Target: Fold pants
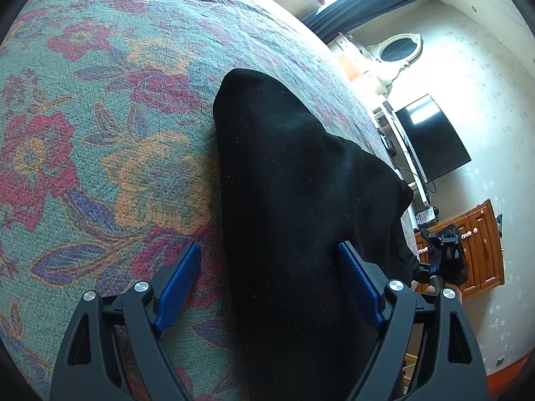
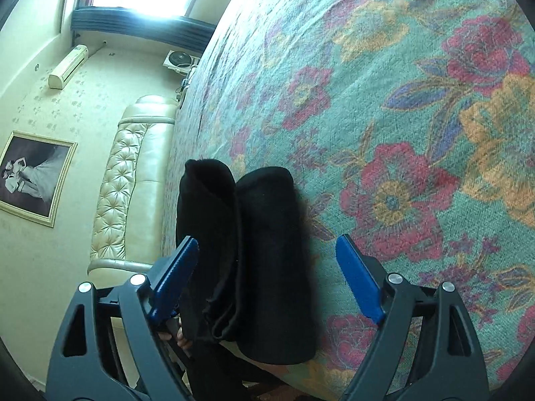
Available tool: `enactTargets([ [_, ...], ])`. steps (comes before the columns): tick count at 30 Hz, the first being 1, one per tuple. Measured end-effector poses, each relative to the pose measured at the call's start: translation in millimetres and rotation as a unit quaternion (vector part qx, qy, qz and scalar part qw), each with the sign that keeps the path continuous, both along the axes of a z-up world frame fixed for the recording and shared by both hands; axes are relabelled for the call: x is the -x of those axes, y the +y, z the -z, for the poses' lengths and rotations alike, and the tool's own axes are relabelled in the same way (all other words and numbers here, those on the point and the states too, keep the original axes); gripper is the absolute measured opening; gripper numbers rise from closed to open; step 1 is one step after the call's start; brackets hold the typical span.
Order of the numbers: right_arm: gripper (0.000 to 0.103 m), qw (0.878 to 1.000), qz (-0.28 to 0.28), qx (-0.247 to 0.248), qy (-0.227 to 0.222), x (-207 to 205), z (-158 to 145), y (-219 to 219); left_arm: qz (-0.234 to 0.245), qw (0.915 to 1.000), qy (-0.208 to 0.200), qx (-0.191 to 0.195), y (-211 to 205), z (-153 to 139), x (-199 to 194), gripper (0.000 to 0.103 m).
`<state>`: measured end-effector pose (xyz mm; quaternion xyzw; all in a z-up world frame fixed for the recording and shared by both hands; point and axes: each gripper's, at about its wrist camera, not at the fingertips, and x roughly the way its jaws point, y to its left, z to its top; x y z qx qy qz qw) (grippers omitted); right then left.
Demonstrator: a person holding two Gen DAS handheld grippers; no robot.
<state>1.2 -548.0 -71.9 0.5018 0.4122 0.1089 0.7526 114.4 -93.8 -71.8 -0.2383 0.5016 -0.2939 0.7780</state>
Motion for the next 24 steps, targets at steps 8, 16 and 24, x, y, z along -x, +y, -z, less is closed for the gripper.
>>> enactTargets([
  [8, 0.088, 0.995, -0.095, -0.041, -0.013, -15.5, 19.2, 37.2, 0.006, 0.9999, 0.007, 0.01, 2.2, -1.6, -2.3, 0.084],
  [16, 0.089, 0.993, -0.113, -0.018, -0.015, -21.2, 21.3, 52.0, 0.03, 0.9963, 0.033, 0.074, -4.9, 7.2, -14.1, 0.085],
  [24, 0.036, 0.995, -0.099, -0.019, -0.009, -13.7, 29.5, 66.9, 0.04, 0.9975, 0.025, 0.054, -24.4, 4.8, -21.2, 0.074],
])
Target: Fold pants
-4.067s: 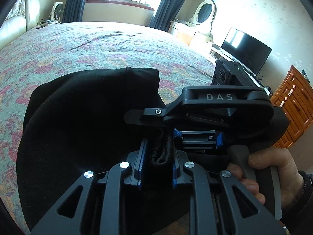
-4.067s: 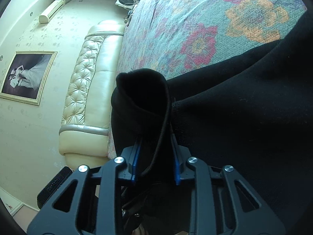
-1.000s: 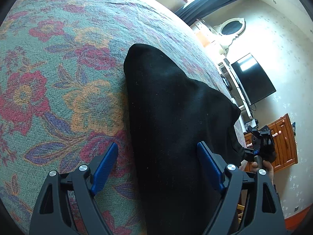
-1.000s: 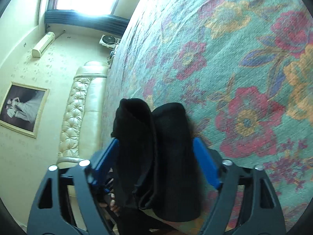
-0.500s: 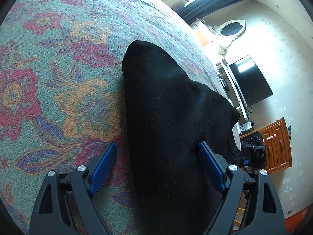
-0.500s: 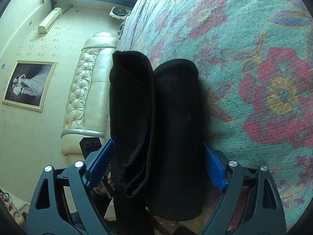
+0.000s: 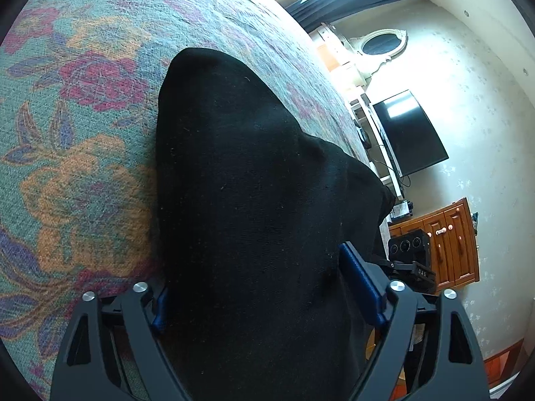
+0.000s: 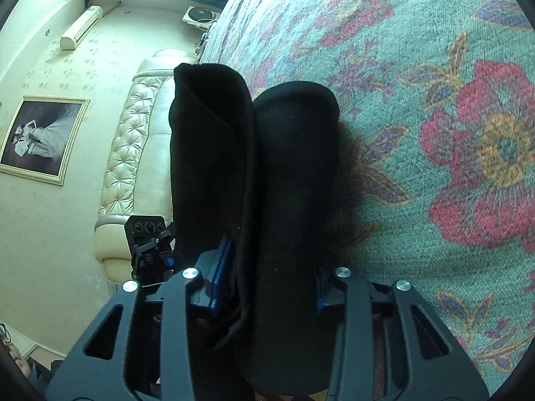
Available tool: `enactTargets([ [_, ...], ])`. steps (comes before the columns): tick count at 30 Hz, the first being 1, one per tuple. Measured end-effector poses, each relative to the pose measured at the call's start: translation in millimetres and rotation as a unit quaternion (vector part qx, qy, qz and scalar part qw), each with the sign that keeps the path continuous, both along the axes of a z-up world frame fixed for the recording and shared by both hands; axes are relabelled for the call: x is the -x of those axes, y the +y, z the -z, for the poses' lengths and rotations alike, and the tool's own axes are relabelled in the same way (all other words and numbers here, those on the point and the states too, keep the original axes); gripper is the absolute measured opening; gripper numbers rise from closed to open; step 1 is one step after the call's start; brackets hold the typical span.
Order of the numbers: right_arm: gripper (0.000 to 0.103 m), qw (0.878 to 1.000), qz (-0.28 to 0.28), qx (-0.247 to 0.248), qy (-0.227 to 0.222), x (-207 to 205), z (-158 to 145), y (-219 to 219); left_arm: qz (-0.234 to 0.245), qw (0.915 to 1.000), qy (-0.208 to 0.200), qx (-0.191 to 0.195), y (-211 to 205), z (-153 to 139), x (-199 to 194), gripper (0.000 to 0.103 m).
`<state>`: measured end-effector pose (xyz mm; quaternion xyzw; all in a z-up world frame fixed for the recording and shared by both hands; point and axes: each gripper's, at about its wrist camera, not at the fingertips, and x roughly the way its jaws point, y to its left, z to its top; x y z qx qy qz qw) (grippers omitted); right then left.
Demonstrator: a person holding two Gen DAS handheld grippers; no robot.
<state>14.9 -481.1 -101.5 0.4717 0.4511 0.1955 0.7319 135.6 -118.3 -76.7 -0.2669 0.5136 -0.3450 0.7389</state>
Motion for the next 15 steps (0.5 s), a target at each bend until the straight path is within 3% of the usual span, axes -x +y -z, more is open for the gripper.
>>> enactTargets([
  [6, 0.033, 1.0, 0.006, 0.017, -0.016, -1.0, -11.2, 14.9, -0.011, 0.9998, -0.01, -0.012, 15.0, 1.8, 3.0, 0.046],
  [15, 0.032, 0.999, 0.013, 0.01, -0.033, -16.0, -15.5, 25.7, -0.007, 0.9982, -0.042, -0.042, 20.9, -12.4, 1.2, 0.033],
])
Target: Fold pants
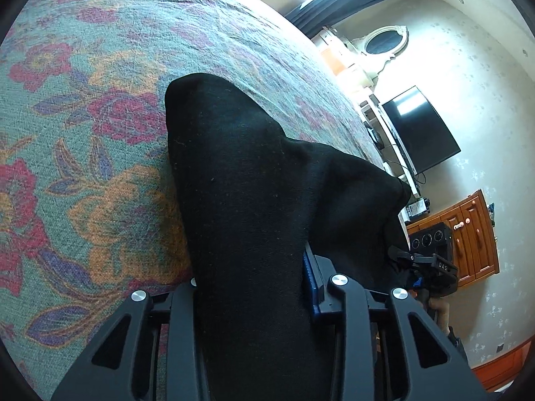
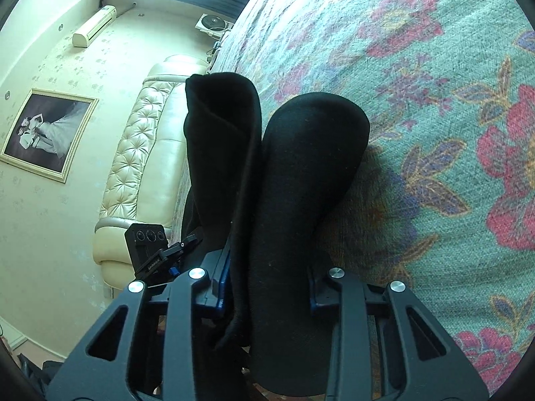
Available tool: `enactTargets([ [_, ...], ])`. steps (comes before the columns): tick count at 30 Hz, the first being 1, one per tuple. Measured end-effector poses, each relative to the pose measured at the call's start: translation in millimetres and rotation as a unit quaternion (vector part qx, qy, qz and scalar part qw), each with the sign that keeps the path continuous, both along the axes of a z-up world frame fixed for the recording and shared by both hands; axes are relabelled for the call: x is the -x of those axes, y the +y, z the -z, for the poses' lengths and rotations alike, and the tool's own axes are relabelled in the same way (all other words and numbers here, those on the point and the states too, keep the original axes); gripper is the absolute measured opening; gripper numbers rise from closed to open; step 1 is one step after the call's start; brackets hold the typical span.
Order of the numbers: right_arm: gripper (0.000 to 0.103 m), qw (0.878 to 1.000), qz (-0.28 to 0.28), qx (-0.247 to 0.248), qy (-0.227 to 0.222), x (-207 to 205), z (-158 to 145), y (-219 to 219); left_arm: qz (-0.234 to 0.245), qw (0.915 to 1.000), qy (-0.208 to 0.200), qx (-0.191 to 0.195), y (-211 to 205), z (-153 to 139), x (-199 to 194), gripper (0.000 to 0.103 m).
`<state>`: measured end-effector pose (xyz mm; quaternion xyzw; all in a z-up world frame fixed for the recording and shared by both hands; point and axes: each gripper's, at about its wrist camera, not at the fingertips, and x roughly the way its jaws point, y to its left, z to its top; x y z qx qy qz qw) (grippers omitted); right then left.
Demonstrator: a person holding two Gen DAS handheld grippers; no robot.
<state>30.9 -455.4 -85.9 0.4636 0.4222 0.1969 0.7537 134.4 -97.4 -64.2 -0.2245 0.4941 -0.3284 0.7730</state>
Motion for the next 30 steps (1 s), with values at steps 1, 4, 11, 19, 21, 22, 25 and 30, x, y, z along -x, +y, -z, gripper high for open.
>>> enactTargets([
  [1, 0.032, 1.0, 0.0, -0.001, -0.001, -1.6, -0.6, 2.2, -0.001, 1.0, -0.004, -0.002, 2.1, -0.9, -0.3, 0.033],
  [4, 0.032, 1.0, -0.001, -0.006, -0.003, -8.9, -1.6, 11.0, -0.011, 0.9999, -0.005, -0.004, 10.1, -3.5, -1.6, 0.031],
  [11, 0.032, 1.0, -0.009, -0.021, -0.007, -30.9, 6.8, 34.2, -0.033, 0.9993, -0.01, -0.017, 35.4, -5.6, -8.9, 0.031],
  [19, 0.032, 0.999, -0.009, -0.047, -0.008, -56.1, 15.4, 57.3, -0.036, 0.999, -0.007, -0.026, 55.9, -1.5, -20.4, 0.031],
  [21, 0.032, 0.999, -0.007, -0.054, -0.008, -61.1, 17.9, 60.9, -0.036, 0.9989, -0.009, -0.028, 59.1, -1.4, -23.4, 0.031],
  [22, 0.032, 0.998, -0.007, -0.055, -0.008, -61.2, 19.3, 62.1, -0.036, 0.9989, -0.009, -0.028, 60.2, -1.9, -24.3, 0.031],
  [25, 0.032, 0.998, -0.007, -0.06, -0.008, -66.1, 22.0, 65.7, -0.041, 0.9987, -0.01, -0.029, 65.1, -2.2, -28.8, 0.031],
  [30, 0.032, 0.998, -0.006, -0.068, -0.01, -63.1, 27.0, 69.5, -0.041, 0.9986, -0.012, -0.032, 69.3, -2.1, -31.9, 0.031],
])
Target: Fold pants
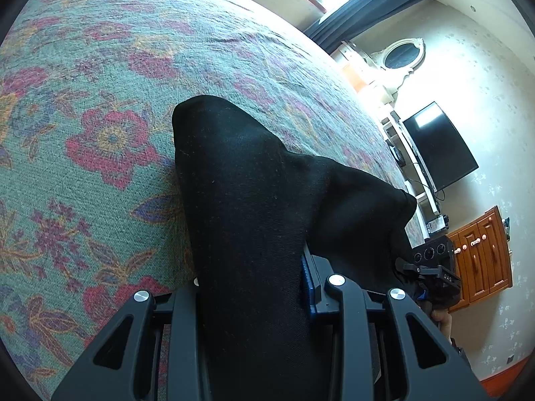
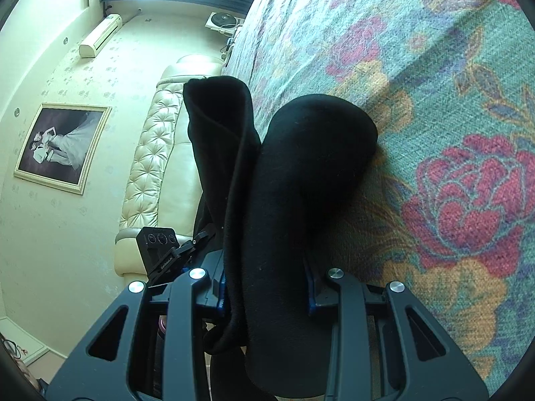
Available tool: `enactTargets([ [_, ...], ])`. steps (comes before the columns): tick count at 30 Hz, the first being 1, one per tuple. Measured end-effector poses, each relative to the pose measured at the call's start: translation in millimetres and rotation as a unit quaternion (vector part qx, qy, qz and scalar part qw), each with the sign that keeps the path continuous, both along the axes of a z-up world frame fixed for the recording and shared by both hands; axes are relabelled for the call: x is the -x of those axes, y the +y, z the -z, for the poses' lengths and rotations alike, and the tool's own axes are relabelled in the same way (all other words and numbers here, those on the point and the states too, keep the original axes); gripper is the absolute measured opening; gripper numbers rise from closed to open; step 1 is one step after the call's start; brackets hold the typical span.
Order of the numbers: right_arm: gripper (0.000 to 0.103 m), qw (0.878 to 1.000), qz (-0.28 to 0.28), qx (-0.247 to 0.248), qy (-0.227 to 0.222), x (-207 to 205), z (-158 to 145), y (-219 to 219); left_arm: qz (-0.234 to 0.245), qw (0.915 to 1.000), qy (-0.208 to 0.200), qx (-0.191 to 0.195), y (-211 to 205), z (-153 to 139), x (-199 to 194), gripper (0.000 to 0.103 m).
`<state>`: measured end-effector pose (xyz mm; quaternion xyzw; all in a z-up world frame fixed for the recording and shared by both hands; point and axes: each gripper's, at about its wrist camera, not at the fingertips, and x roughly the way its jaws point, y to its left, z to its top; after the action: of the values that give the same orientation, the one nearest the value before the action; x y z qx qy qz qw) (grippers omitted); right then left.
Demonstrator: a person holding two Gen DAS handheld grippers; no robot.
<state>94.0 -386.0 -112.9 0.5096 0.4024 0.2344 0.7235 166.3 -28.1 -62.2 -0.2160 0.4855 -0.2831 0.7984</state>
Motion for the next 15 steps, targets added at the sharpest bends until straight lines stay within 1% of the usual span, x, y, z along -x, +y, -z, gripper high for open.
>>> enactTargets([
  [7, 0.032, 1.0, 0.0, -0.012, 0.0, -13.7, 0.8, 12.6, -0.006, 1.0, -0.001, 0.0, 14.1, 0.1, 2.0, 0.031],
  [15, 0.032, 1.0, -0.004, -0.022, -0.005, -29.6, 3.5, 16.4, -0.014, 0.9999, 0.001, 0.003, 21.8, 1.3, 3.1, 0.032],
])
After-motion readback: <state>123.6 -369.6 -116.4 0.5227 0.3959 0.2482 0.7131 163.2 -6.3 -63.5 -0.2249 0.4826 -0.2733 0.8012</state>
